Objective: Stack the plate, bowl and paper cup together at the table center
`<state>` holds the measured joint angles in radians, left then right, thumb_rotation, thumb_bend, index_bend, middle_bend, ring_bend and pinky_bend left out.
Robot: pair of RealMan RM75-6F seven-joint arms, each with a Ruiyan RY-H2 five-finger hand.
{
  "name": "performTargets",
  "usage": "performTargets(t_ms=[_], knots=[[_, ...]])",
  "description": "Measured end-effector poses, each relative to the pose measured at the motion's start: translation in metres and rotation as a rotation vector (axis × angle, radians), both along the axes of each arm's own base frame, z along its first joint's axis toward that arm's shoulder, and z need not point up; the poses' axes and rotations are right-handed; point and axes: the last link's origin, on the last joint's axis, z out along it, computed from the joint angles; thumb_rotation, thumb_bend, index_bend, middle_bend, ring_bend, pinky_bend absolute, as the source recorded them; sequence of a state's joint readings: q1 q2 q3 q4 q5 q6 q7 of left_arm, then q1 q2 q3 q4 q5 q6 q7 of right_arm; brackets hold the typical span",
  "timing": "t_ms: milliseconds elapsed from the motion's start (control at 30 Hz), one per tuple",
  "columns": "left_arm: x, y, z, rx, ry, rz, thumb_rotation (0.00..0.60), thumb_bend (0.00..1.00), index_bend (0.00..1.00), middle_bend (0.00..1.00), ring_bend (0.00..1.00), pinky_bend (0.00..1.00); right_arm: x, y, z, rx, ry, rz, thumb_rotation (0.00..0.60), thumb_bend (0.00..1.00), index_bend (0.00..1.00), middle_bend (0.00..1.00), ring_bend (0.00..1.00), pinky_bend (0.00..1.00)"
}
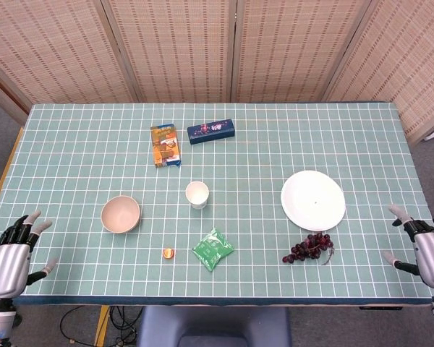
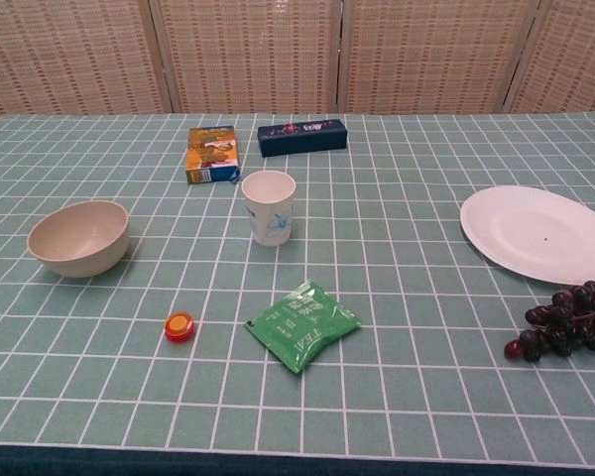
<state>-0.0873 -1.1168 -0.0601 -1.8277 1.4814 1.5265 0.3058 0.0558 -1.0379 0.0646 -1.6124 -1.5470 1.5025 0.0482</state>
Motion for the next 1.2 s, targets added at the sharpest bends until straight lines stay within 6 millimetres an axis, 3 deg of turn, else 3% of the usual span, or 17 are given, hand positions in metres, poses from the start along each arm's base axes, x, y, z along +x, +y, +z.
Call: performTargets(t_ms=[300,500,800,1200], knots=[[-0.002,0.0,-0.001,-0.002,-0.003,0.006,0.6,0.22,0.22,0.1,0.11,0.19,0.006,-0.019,-0.009,0.059,0.043,0.008,0.6,0.04,0.17,0.36,0.36,0.56],[-0.004,-0.001,0.0,0.0,-0.005,0.007,0.6,0.22,0.22,0.1,0.11,0.19,0.02,-0.043,-0.022,0.116,0.05,0.051,0.6,0.04,0.17,0.34,0.34,0.56],[-0.004,-0.006,0.003,0.008,-0.012,-0.001,0.6,0.22,0.22,0.1,0.11,0.19,0.067,-0.087,-0.055,0.292,0.062,0.169,0.6,0.04,0.09,0.19,0.21,0.45],[-0.003,-0.013,0.01,0.024,-0.01,-0.007,0.6,0.22,0.22,0.1,0.11,0.19,0.154,-0.144,-0.117,0.525,0.054,0.323,0.6,0.04,0.01,0.08,0.11,0.39]])
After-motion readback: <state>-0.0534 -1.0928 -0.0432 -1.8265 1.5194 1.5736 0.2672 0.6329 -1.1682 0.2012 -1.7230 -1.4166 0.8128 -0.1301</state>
